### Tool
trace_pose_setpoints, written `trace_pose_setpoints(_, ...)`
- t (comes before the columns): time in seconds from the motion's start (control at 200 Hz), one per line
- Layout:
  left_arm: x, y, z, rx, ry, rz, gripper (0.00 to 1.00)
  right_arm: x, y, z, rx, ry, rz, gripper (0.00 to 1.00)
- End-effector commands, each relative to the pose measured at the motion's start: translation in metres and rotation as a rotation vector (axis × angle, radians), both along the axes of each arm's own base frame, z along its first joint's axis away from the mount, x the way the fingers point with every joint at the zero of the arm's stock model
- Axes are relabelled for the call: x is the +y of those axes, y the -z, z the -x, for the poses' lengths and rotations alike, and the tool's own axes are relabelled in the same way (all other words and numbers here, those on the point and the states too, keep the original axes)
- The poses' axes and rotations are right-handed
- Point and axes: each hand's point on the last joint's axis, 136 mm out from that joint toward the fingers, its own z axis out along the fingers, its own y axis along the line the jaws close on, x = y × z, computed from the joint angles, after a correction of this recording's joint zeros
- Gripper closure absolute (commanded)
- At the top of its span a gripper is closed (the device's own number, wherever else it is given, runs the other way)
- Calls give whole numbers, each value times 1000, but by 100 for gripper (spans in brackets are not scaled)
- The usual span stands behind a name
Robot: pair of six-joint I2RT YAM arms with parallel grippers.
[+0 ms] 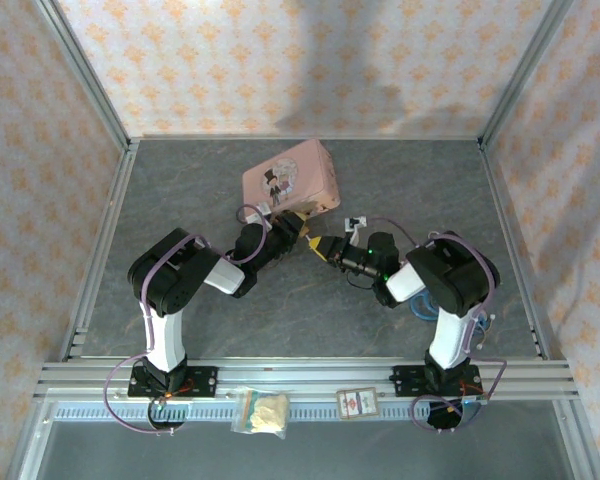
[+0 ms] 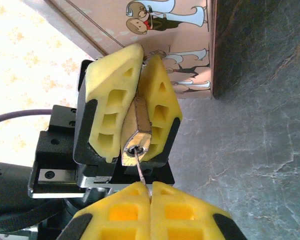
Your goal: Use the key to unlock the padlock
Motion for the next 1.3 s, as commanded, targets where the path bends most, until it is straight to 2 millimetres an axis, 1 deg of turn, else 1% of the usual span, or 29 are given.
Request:
trace_pose_setpoints(0.0, -38, -24, 28, -60, 153, 58, 100, 4, -37, -22, -79, 33, -105, 100)
trace_pose_setpoints(0.115, -39, -23, 30, -66, 155, 50, 100, 6, -42, -22, -22, 20, -163, 100)
trace_pose_setpoints(0.125, -39, -13, 30, -47, 156, 39, 100, 6, -42, -22, -15, 18, -166, 100)
trace_pose_setpoints(0.135, -39, -10, 30, -43, 155, 36, 100, 6, -41, -22, -3, 17, -169, 100)
trace_pose_setpoints(0.22, -40, -7, 31, -40, 154, 35, 100, 6, -41, -21, 44, 13, -200, 100)
trace_pose_setpoints(0.395, -42, -10, 30, -49, 157, 47, 100, 6, -47, -21, 61, 14, -234, 100)
trace_pose_setpoints(0.51, -40, -12, 30, -55, 145, 38, 100, 6, -37, -26, 95, 32, -206, 100)
trace_pose_setpoints(0.646, -41, -11, 31, -54, 147, 40, 100, 6, -34, -27, 146, 44, -242, 100)
trace_pose_setpoints(0.691, -42, -11, 31, -53, 149, 48, 100, 6, -35, -28, 136, 44, -243, 100)
trace_pose_setpoints(0.756, -44, -12, 33, -51, 160, 58, 100, 6, -32, -30, 114, 52, -213, 100)
trace_pose_setpoints(0.846, -47, -14, 36, -45, 178, 65, 100, 6, -25, -35, 53, 57, -134, 100)
trace_pose_setpoints(0.951, -48, -14, 42, -38, 199, 59, 100, 1, -18, -42, -5, 67, -54, 100)
trace_pose_setpoints(1.066, -46, -8, 48, -21, 212, 51, 100, -3, -21, -45, -61, 49, -28, 100)
trace_pose_setpoints(1.291, -48, -3, 57, -12, 258, 42, 100, -11, -14, -52, -80, -8, 7, 100)
